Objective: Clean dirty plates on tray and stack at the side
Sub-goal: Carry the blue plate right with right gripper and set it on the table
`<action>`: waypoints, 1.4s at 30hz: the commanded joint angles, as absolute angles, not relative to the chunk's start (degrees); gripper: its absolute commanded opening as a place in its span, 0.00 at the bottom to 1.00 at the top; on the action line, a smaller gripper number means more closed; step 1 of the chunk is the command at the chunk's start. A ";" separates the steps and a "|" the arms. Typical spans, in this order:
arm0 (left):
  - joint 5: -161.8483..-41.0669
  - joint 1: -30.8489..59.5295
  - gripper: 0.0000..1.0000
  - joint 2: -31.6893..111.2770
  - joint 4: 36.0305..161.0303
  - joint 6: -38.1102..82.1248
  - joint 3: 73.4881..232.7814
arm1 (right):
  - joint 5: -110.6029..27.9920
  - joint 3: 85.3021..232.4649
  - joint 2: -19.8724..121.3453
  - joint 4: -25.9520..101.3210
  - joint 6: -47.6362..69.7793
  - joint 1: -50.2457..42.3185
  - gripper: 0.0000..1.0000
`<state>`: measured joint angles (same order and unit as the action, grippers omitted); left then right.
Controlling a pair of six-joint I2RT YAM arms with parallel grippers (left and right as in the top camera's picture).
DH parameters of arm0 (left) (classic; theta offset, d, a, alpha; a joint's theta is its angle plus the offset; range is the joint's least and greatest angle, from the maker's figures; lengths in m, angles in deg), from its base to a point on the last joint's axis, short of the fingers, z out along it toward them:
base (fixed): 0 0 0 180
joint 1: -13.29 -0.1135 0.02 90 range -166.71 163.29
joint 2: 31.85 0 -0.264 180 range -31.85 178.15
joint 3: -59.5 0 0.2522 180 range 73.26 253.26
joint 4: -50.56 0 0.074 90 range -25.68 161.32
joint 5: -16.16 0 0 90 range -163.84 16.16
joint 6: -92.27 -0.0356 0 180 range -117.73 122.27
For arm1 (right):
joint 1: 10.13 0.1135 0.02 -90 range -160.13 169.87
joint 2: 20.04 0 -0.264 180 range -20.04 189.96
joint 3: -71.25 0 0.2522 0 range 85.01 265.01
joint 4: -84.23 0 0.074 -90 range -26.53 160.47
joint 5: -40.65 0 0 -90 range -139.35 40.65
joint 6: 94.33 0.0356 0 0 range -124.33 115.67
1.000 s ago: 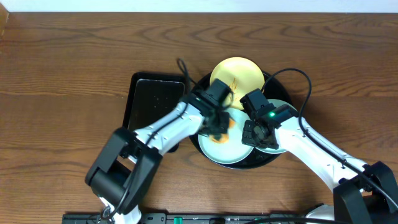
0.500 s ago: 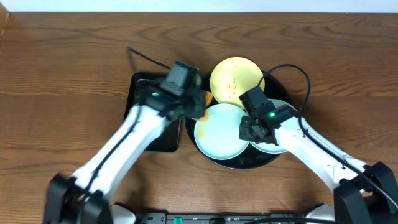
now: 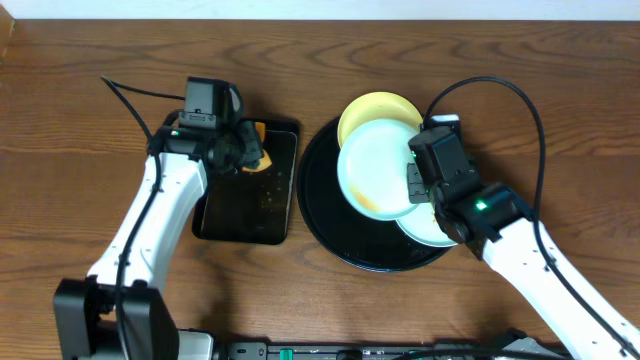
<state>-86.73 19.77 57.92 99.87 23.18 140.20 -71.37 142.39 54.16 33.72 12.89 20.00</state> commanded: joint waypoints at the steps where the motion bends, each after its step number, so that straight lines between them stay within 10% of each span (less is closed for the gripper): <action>1: -86.25 18.83 0.07 60.22 99.44 22.41 140.13 | -81.53 143.31 52.98 35.05 3.12 22.30 0.01; 15: -86.25 18.81 0.08 66.25 99.22 22.43 140.13 | -103.63 143.31 52.82 50.09 -21.58 36.20 0.01; 25: -86.33 18.83 0.07 66.21 99.26 22.43 140.13 | -104.48 143.31 52.85 50.29 -13.65 35.35 0.01; 42: -92.91 18.88 0.08 66.19 99.24 17.21 140.13 | -75.28 143.31 53.37 41.21 18.83 -5.81 0.01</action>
<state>-91.58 19.01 66.19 99.22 19.46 140.17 -80.51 142.44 53.63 41.17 12.71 0.72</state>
